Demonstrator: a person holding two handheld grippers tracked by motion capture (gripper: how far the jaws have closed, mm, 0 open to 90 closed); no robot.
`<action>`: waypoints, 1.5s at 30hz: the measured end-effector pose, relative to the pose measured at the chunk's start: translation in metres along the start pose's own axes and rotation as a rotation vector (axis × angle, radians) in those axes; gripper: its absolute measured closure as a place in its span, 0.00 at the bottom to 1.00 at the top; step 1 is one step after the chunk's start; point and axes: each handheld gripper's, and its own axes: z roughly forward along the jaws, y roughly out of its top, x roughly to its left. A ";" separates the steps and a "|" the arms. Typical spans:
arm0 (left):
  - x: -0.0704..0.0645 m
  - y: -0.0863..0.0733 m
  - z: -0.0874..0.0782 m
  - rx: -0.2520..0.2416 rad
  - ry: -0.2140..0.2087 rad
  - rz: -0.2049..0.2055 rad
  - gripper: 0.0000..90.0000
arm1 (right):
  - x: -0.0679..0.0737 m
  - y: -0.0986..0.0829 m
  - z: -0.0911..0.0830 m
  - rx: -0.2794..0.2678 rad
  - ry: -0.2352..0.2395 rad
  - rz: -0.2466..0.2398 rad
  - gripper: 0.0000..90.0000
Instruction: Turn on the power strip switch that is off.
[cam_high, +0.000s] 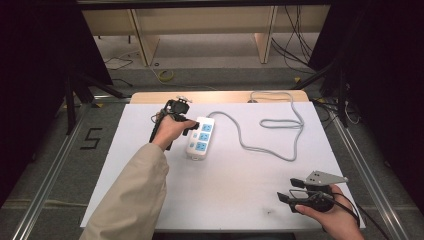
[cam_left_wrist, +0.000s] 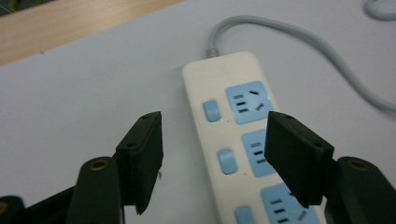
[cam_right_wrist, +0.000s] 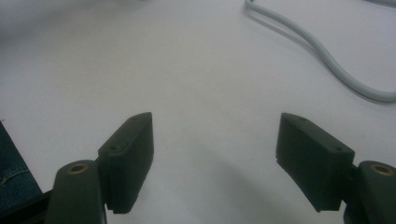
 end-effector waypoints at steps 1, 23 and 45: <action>0.000 -0.002 -0.002 -0.003 -0.012 -0.003 0.40 | 0.000 0.000 0.000 0.000 0.000 0.001 0.31; 0.003 -0.059 -0.043 -0.055 -0.100 0.048 0.31 | 0.000 0.001 0.001 0.001 -0.002 0.001 0.31; -0.012 -0.093 -0.063 -0.097 -0.093 0.140 0.29 | 0.001 0.002 0.003 -0.002 0.002 -0.003 0.31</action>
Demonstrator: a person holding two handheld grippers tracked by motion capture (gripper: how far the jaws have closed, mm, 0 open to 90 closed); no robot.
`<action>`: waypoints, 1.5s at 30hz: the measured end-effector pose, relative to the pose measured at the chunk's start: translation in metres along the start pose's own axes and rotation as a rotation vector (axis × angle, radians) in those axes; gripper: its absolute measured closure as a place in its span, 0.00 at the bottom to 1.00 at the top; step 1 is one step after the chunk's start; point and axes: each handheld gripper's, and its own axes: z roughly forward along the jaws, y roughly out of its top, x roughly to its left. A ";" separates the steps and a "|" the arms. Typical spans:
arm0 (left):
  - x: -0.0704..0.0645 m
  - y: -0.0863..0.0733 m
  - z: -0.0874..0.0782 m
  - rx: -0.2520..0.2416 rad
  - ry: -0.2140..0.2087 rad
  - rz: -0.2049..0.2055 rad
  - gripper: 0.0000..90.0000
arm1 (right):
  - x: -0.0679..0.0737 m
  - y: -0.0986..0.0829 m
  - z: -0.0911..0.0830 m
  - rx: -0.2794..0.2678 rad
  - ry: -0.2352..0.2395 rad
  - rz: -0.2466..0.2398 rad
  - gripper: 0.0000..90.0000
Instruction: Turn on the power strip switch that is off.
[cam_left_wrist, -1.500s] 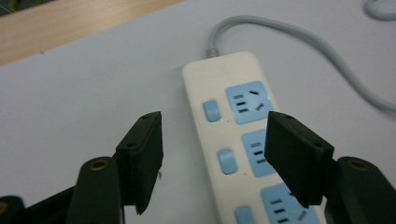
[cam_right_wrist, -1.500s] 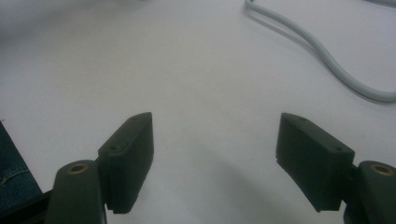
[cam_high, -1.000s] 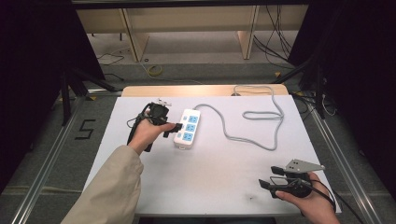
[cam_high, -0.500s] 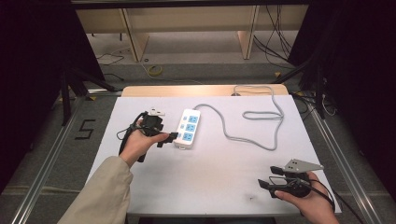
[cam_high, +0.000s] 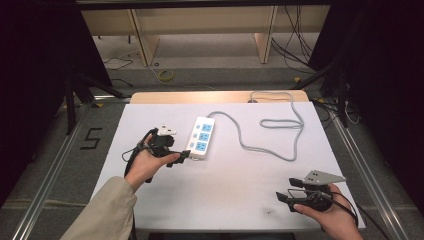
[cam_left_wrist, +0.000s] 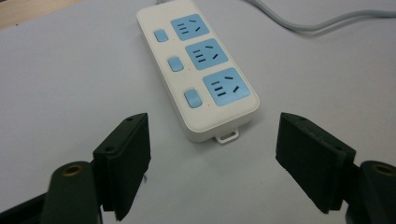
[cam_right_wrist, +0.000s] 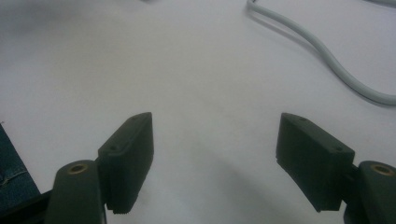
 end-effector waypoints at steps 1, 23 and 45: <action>0.000 -0.001 -0.001 0.001 0.000 0.009 0.29 | 0.000 0.000 0.000 -0.001 0.000 0.000 0.31; -0.012 -0.030 -0.026 -0.077 -0.035 0.049 0.23 | -0.001 0.000 0.000 -0.002 0.002 0.000 0.31; -0.013 -0.082 -0.048 -0.077 -0.009 0.078 0.19 | 0.000 0.000 0.000 -0.002 0.010 -0.004 0.31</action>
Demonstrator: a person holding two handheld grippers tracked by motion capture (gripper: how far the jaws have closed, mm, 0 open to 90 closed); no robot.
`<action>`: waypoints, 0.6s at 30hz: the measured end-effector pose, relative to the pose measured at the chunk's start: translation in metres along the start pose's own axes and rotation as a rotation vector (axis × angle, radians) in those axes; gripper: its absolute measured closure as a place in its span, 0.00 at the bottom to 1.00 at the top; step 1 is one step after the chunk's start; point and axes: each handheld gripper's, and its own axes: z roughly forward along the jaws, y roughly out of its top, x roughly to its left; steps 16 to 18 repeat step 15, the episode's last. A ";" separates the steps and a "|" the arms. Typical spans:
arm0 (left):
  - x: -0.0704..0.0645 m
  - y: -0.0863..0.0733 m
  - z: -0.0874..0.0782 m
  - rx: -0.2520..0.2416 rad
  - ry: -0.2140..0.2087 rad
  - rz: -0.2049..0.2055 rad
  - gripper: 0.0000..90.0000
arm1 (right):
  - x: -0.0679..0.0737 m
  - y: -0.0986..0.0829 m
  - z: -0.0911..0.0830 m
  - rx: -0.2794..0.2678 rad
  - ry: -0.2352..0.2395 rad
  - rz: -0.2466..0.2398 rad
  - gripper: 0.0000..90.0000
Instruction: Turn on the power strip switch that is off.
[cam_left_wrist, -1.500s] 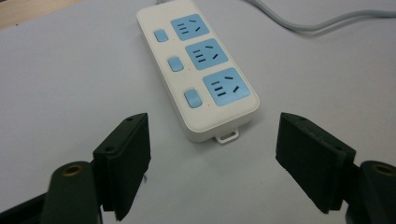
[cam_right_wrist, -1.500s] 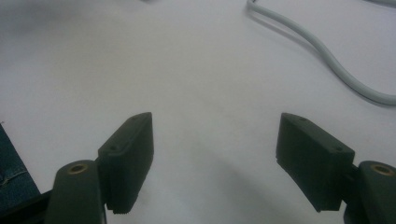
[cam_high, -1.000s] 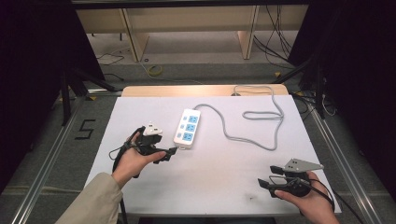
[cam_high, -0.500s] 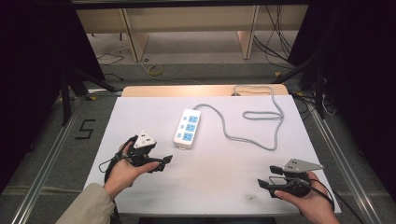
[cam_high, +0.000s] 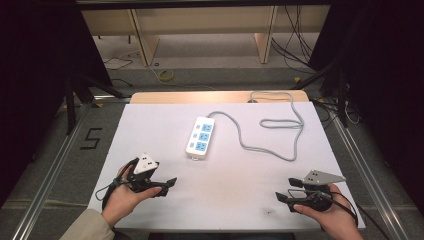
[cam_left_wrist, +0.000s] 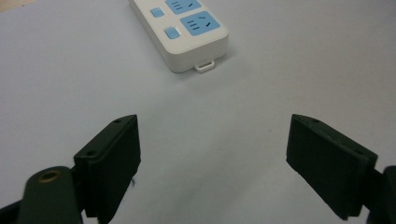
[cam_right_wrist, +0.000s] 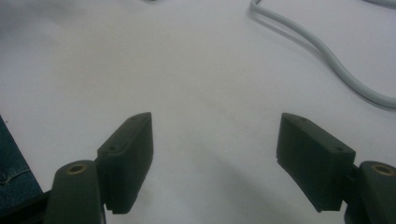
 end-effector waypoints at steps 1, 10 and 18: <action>0.000 -0.001 0.000 0.002 0.003 0.003 0.19 | 0.000 0.000 0.000 -0.001 0.000 0.000 0.31; 0.001 -0.007 -0.002 0.014 0.016 0.006 0.19 | -0.001 -0.001 -0.003 -0.009 -0.002 0.002 0.31; 0.001 -0.008 -0.001 0.022 0.017 0.008 0.19 | -0.002 -0.001 -0.003 -0.007 -0.002 0.000 0.31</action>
